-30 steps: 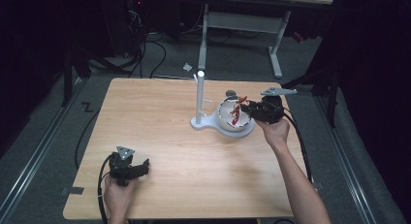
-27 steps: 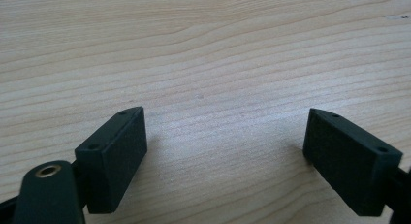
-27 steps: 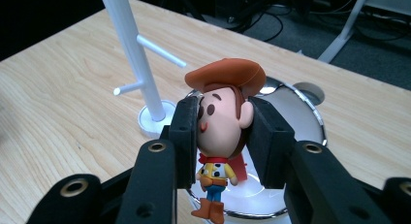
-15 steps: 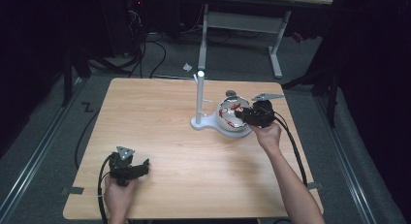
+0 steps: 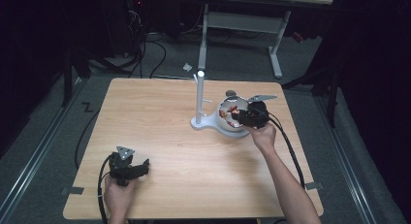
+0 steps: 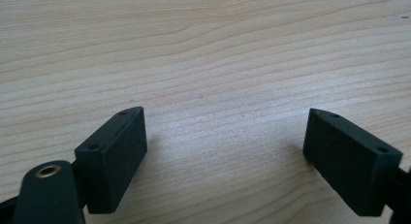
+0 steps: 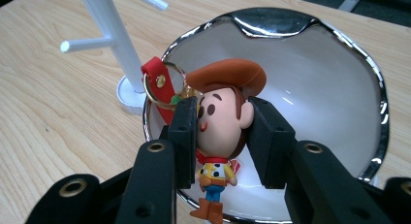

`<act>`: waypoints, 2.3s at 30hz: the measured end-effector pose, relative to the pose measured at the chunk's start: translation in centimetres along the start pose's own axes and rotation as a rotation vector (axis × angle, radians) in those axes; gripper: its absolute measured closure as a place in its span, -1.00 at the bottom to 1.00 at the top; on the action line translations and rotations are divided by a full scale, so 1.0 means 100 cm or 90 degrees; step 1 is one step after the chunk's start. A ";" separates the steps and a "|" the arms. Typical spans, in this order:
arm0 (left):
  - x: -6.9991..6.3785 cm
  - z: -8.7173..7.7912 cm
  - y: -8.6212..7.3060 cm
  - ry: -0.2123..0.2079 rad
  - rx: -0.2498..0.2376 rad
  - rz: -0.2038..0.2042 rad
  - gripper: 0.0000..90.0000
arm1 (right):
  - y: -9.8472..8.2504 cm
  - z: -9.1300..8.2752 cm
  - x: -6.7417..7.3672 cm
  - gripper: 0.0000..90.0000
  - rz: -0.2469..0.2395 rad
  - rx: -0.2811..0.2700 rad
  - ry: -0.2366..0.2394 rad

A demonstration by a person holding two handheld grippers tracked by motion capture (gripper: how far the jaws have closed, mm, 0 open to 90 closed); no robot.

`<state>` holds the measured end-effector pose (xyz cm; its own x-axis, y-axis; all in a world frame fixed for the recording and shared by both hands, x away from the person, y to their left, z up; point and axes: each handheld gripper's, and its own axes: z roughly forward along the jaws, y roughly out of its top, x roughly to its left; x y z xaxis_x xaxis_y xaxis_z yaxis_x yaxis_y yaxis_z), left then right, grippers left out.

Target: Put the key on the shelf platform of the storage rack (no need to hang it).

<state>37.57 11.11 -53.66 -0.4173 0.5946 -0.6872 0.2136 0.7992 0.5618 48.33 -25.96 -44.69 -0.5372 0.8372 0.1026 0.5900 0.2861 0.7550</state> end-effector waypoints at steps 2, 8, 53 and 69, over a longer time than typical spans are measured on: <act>0.000 0.000 0.000 0.002 -0.001 -0.002 -0.64 | -0.001 0.003 0.000 0.46 -0.001 0.001 -0.001; 0.000 0.000 0.000 0.001 -0.001 -0.001 -0.64 | -0.003 0.011 0.000 0.41 0.004 0.021 -0.005; 0.000 0.000 0.000 0.000 0.000 0.000 -0.64 | -0.023 -0.080 -0.028 0.14 0.047 -0.055 -0.039; 0.000 0.000 0.000 0.000 0.000 0.000 -0.64 | -0.033 -0.108 -0.030 0.13 0.057 -0.084 -0.042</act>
<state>37.57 11.10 -53.66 -0.4178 0.5941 -0.6874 0.2127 0.7995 0.5617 41.47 -34.40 -40.55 -0.4432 0.8864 0.1336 0.5466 0.1491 0.8240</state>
